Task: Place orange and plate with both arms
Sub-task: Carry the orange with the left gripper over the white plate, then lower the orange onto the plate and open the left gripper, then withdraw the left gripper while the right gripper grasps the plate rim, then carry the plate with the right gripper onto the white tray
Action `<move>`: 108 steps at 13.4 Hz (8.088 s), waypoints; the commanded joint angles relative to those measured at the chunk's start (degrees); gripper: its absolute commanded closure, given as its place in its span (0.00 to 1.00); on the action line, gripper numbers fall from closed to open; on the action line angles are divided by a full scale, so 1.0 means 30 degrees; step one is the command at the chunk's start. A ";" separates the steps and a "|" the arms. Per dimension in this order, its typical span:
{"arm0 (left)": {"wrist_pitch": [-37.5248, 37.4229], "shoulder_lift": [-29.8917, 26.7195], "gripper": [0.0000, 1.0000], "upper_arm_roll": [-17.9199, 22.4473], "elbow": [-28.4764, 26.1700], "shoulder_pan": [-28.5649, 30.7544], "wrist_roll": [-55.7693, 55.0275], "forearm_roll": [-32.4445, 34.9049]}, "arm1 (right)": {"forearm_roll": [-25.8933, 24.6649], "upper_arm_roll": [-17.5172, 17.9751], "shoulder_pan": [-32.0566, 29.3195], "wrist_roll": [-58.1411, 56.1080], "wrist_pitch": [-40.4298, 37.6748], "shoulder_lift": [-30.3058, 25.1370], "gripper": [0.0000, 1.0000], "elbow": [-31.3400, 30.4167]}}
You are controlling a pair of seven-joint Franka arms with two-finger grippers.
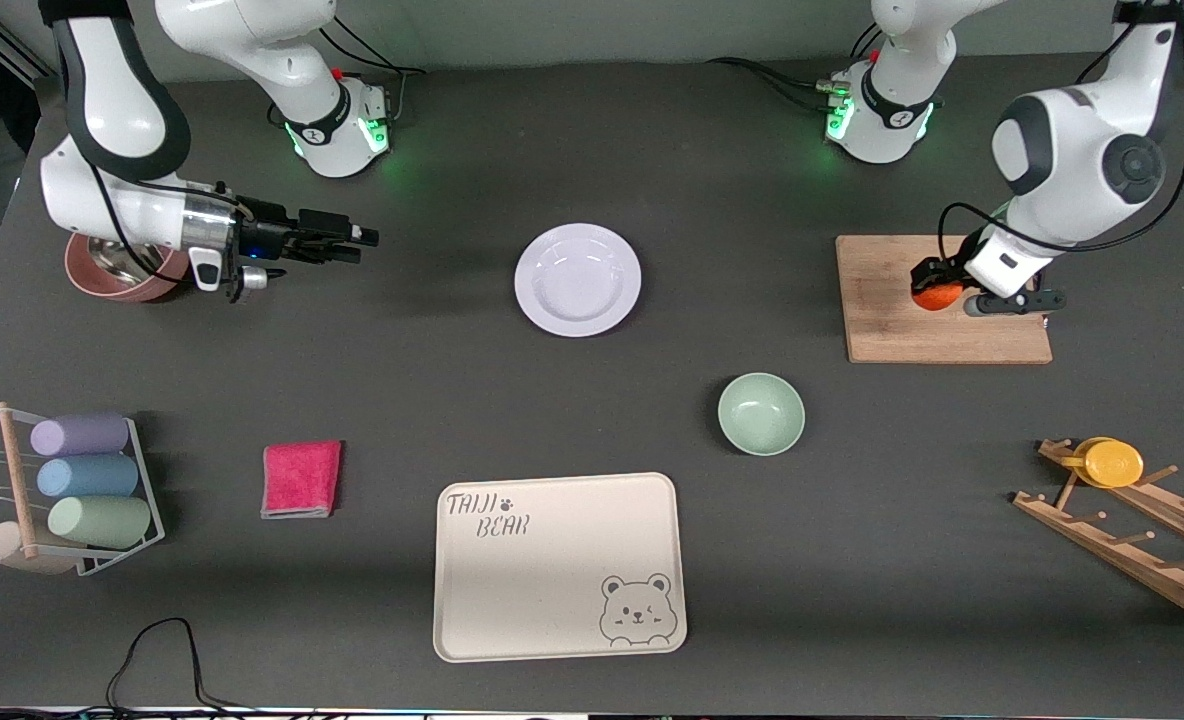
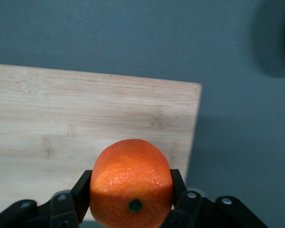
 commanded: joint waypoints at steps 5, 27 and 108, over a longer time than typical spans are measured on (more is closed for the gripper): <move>-1.0433 -0.1062 0.79 -0.2103 0.8855 -0.1477 -0.7831 0.0006 | 0.7619 -0.0038 0.0848 -1.1814 0.0204 0.6600 0.00 -0.0743; 0.1775 1.3024 0.81 -0.7379 1.3348 -1.3028 -2.6765 0.6677 | 1.3254 0.1661 0.1407 -1.8042 -0.1203 1.2030 0.17 -0.0187; -1.2257 0.0726 0.00 0.9907 1.3727 -1.0861 -0.2220 0.5016 | 1.3899 0.1192 0.0352 -0.3305 -0.0560 2.6118 1.00 2.8553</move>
